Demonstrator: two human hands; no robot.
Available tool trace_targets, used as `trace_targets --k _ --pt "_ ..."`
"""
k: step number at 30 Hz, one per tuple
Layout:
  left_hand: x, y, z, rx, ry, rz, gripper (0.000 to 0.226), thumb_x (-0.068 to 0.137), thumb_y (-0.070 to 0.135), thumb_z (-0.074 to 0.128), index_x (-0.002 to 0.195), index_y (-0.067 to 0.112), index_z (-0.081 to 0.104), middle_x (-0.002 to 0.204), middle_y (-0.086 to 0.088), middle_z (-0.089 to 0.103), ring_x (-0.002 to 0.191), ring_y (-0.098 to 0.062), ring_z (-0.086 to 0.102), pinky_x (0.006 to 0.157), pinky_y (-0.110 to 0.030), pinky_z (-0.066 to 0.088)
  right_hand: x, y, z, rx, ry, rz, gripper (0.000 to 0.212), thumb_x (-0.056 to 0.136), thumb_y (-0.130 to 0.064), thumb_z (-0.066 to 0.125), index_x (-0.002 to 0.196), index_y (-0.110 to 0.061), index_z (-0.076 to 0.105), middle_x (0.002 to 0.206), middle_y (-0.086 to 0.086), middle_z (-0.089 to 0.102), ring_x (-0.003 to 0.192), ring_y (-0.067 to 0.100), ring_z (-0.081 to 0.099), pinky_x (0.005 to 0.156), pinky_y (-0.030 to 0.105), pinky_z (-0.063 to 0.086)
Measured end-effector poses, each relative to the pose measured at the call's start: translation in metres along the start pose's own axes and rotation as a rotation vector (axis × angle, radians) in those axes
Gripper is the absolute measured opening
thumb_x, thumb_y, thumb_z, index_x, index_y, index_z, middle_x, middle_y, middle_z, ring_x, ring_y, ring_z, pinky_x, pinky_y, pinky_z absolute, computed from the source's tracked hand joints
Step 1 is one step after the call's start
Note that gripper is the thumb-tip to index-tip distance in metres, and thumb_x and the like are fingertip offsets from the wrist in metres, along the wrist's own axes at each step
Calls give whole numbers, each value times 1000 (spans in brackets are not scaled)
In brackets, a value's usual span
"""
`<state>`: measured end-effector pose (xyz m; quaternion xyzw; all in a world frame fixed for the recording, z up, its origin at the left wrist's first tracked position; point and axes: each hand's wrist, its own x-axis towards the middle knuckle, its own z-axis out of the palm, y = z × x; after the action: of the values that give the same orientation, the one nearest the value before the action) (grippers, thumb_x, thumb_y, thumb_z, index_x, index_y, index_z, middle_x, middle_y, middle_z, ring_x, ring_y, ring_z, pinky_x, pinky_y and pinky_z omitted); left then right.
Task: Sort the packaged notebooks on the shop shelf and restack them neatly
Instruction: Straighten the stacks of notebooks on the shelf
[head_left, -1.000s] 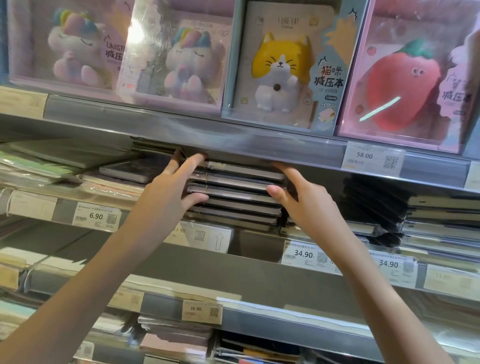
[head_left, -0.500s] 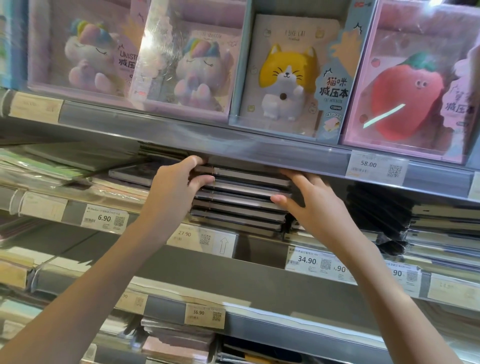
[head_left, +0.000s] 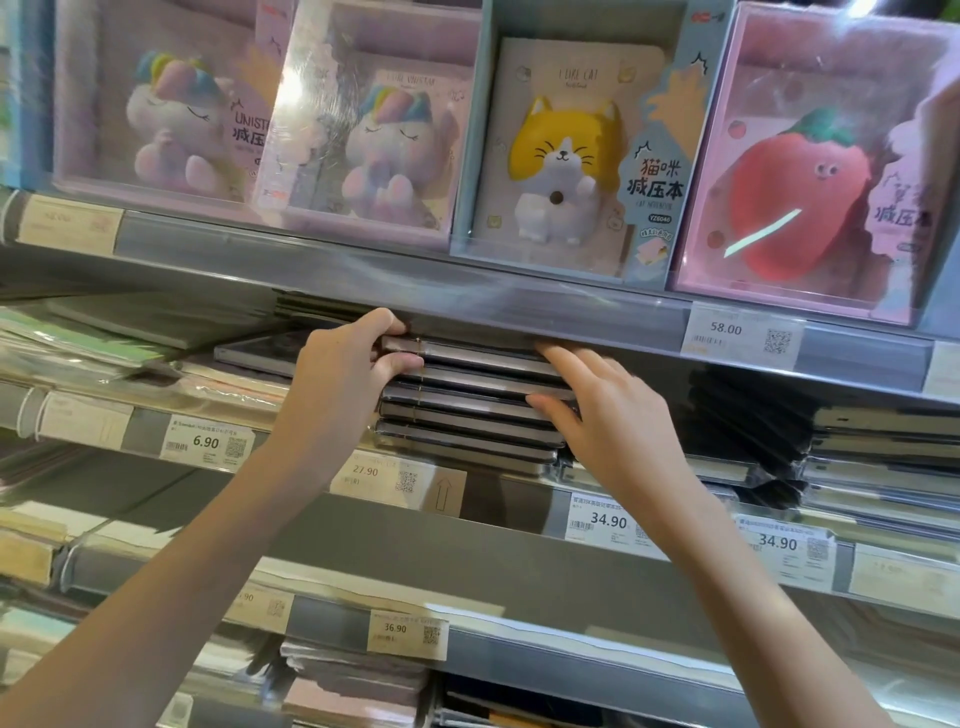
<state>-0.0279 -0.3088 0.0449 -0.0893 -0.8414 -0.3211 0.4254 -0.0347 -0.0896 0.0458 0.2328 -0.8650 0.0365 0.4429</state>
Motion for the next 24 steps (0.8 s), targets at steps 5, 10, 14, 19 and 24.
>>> trace_targets --k 5,10,14,19,24 --pt "-4 -8 5 -43 -48 49 41 84 27 64 120 12 51 102 -2 62 87 -10 55 77 -20 41 -2 -2 1 69 -62 56 52 92 -38 52 138 -17 41 126 2 55 108 22 54 80 33 45" --pt "-10 -15 10 -53 -73 42 58 77 30 68 128 14 44 97 -8 67 88 -21 64 81 -34 52 -1 -6 4 222 -118 146 58 92 -33 54 143 -18 33 138 4 43 116 24 49 92 35 41" --pt "-8 -14 11 -49 -70 4 59 80 27 67 132 14 42 96 -10 67 85 -24 64 79 -35 51 0 -9 9 258 -108 152 57 92 -29 55 143 -18 32 139 5 42 114 25 52 94 35 43" --pt "-9 -13 10 -34 -140 -26 68 80 33 66 138 17 35 107 -14 66 92 -27 64 84 -38 52 -3 -8 14 345 -108 182 60 91 -28 57 144 -24 29 144 3 36 114 24 52 93 32 43" --pt "-18 -13 7 -38 -225 -45 90 75 22 74 147 20 20 138 -14 47 124 -28 48 103 -37 37 -11 -8 14 478 -180 219 75 85 -24 66 145 -32 22 153 -1 19 122 20 45 92 25 43"
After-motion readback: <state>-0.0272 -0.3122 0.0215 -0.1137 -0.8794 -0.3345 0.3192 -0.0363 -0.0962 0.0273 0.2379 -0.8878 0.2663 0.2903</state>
